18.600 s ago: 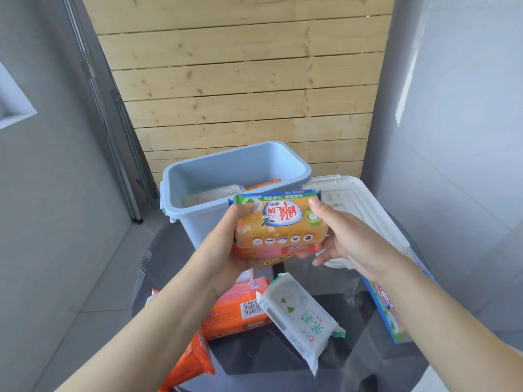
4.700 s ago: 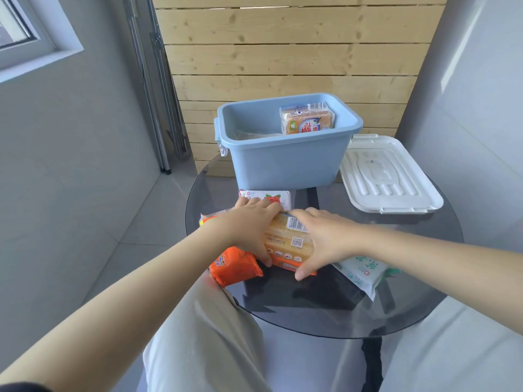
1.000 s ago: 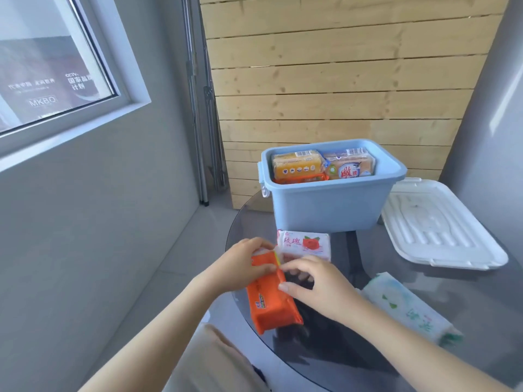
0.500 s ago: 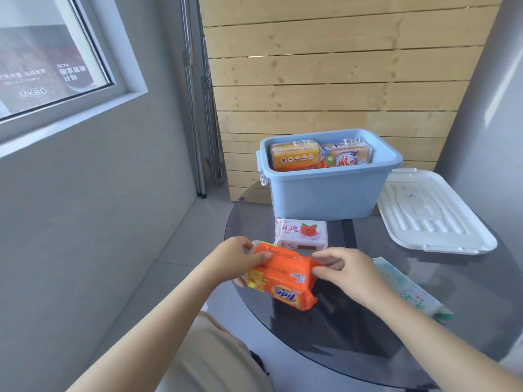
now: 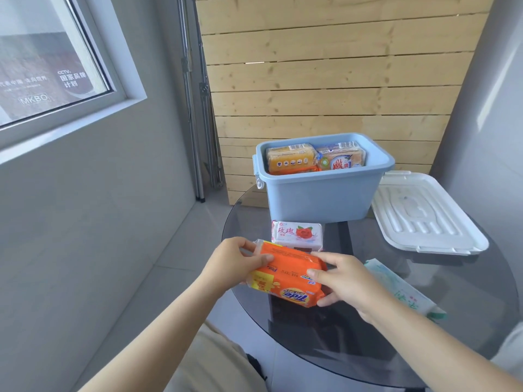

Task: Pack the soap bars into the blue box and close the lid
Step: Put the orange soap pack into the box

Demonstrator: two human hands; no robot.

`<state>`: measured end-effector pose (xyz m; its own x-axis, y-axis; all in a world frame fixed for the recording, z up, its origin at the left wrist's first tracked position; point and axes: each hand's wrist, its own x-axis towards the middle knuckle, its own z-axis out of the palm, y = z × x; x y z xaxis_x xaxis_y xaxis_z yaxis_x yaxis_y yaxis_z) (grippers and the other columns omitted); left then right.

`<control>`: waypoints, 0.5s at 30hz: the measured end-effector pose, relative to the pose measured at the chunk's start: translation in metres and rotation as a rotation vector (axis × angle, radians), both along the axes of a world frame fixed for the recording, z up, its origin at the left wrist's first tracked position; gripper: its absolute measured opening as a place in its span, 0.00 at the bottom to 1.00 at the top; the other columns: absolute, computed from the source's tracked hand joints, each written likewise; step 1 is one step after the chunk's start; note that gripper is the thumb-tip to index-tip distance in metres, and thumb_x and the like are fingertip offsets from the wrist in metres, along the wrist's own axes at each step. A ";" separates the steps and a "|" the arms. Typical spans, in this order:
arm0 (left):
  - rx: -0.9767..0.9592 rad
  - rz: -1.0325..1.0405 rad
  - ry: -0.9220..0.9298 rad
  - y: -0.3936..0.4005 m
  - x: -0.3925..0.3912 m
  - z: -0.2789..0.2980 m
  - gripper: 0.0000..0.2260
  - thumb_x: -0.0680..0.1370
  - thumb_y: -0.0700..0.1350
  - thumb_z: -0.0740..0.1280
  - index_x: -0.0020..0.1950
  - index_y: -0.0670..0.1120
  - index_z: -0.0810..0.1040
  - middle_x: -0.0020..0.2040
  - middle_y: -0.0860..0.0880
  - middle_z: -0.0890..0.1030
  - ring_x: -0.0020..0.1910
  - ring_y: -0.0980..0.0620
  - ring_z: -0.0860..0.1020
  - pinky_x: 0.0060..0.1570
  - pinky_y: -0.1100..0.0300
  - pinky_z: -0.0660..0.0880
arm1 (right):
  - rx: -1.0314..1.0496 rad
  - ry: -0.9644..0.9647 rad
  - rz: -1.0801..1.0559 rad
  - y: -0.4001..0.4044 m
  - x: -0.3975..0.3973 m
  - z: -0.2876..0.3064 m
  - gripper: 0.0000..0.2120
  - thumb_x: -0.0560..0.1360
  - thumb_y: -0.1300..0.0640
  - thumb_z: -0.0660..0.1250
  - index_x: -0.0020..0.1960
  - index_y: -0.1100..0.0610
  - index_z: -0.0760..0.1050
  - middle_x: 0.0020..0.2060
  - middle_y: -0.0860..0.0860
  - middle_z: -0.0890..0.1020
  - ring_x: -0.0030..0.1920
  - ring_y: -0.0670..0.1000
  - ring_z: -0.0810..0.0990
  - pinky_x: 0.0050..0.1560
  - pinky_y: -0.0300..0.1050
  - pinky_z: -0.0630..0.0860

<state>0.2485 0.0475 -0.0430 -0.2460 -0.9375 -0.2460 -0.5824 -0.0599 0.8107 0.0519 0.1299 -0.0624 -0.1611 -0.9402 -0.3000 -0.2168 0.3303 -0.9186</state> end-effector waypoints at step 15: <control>-0.253 -0.012 0.332 -0.056 -0.055 0.128 0.16 0.68 0.48 0.77 0.50 0.41 0.80 0.41 0.41 0.85 0.33 0.48 0.84 0.32 0.58 0.81 | -0.330 0.116 -0.127 -0.071 -0.067 0.138 0.22 0.72 0.61 0.69 0.65 0.54 0.72 0.43 0.53 0.82 0.33 0.50 0.83 0.29 0.43 0.81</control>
<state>0.1935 -0.0086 0.0847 -0.2847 -0.9547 0.0865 -0.2864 0.1708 0.9428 -0.0150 0.0589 0.0755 -0.2975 -0.9538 0.0426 -0.3022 0.0517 -0.9518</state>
